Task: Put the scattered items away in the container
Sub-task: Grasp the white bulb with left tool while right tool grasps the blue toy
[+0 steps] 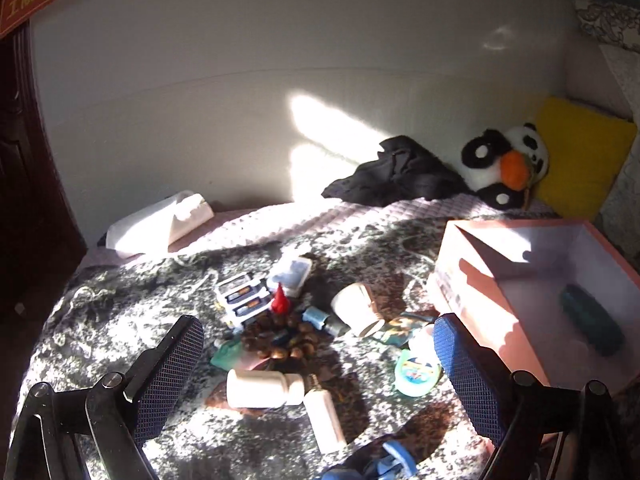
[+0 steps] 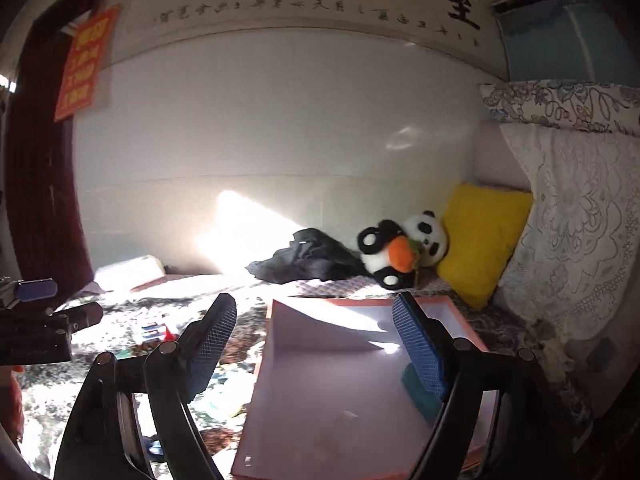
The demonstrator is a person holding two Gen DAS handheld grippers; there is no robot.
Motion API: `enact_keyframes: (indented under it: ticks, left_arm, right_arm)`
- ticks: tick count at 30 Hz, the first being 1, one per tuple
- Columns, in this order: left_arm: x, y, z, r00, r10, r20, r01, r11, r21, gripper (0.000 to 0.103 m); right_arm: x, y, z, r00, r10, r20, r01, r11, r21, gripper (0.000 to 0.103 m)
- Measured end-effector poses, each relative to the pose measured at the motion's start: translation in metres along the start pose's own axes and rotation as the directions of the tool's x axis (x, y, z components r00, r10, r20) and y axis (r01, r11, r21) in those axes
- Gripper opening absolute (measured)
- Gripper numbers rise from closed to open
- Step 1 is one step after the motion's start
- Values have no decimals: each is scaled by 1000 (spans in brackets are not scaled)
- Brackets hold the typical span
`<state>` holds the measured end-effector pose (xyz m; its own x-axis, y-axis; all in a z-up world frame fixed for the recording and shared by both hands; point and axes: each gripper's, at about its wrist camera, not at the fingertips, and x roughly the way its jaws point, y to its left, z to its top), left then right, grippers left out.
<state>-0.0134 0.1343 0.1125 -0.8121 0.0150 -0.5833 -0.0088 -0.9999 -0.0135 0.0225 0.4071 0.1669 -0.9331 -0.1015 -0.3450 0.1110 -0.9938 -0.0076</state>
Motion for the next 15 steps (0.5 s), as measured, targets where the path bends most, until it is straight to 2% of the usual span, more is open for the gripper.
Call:
enact_keyframes:
  ticks: [2, 5, 8, 11, 15]
  left_arm:
    - [5, 29, -23, 999, 1, -47, -3, 998, -55, 96]
    - [24, 48, -63, 990, -47, -134, 35, 995, -89, 96]
    - [46, 48, -93, 981, -48, -190, 36, 997, -67, 96]
    - [68, 46, -117, 971, -36, -235, 26, 999, -43, 96]
    - [95, 56, -119, 963, -41, -267, 21, 997, -78, 96]
  right_arm:
    - [12, 31, -11, 992, 105, -66, -105, 994, -4, 83]
    - [36, 73, -43, 956, 208, -207, -216, 976, -15, 80]
    - [56, 105, -76, 917, 223, -331, -253, 966, -52, 64]
    - [71, 118, -103, 888, 211, -409, -254, 966, -53, 62]
    - [89, 120, -128, 862, 189, -470, -233, 972, -36, 62]
